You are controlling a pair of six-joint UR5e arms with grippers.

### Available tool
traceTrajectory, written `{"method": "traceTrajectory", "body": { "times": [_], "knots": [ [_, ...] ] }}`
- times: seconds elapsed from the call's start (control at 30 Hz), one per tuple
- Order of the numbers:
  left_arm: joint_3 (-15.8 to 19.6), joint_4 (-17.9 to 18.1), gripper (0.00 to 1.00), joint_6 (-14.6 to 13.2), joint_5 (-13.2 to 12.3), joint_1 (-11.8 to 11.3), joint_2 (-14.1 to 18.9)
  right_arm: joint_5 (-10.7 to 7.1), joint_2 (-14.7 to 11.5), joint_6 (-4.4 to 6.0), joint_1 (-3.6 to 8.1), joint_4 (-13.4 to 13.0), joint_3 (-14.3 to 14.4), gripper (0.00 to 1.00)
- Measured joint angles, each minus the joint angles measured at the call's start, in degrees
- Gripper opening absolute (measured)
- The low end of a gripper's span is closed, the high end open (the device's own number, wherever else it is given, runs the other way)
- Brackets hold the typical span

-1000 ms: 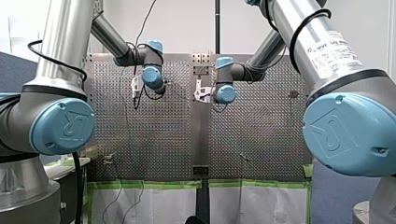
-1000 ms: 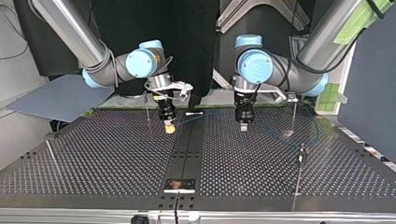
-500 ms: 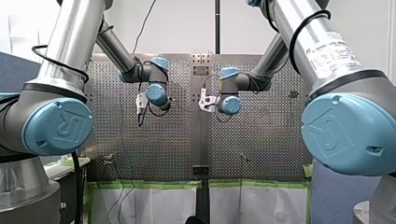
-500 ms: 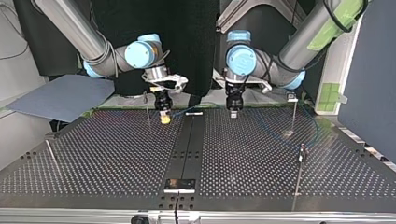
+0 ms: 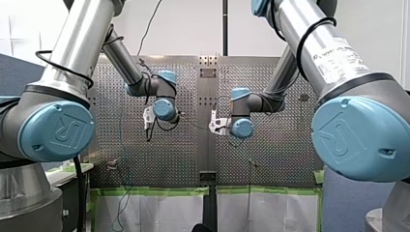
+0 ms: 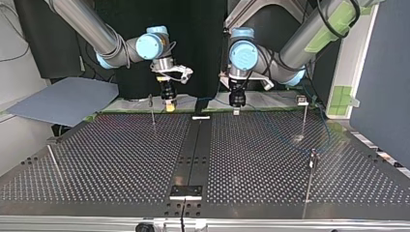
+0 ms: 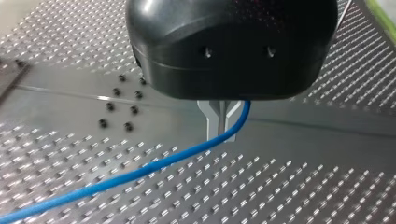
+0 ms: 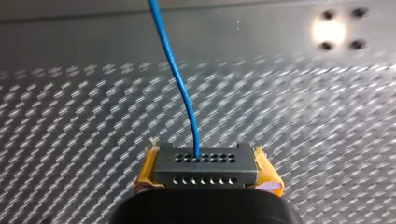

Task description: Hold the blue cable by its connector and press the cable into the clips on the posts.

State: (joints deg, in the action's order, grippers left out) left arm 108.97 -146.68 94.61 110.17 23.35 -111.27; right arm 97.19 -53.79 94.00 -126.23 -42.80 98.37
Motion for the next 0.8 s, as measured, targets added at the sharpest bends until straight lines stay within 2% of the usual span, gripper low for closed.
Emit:
{"method": "traceTrajectory", "body": {
  "times": [0.17,0.3,0.43,0.6,0.67,0.8],
  "knots": [
    [1.6,2.1,0.00,0.9,0.8,1.8,-2.1,0.82,2.2,0.69,0.55,-2.2,2.2,0.00],
    [2.3,4.3,0.00,1.7,2.8,3.9,-4.2,1.06,4.4,1.13,0.81,-4.4,4.4,0.00],
    [2.4,6.4,0.00,3.0,4.8,6.0,-6.3,1.59,6.4,1.08,0.84,-6.4,6.4,0.00],
    [2.2,8.9,0.00,4.2,7.0,8.4,-8.8,1.99,8.6,1.08,1.78,-8.7,8.7,0.00],
    [1.8,9.7,0.00,4.3,7.2,9.3,-9.6,1.96,9.0,1.49,2.13,-9.5,9.5,0.00],
    [0.7,11.9,0.00,4.4,7.1,10.7,-11.8,1.92,9.4,3.09,3.01,-11.5,11.5,0.00]
  ]
}}
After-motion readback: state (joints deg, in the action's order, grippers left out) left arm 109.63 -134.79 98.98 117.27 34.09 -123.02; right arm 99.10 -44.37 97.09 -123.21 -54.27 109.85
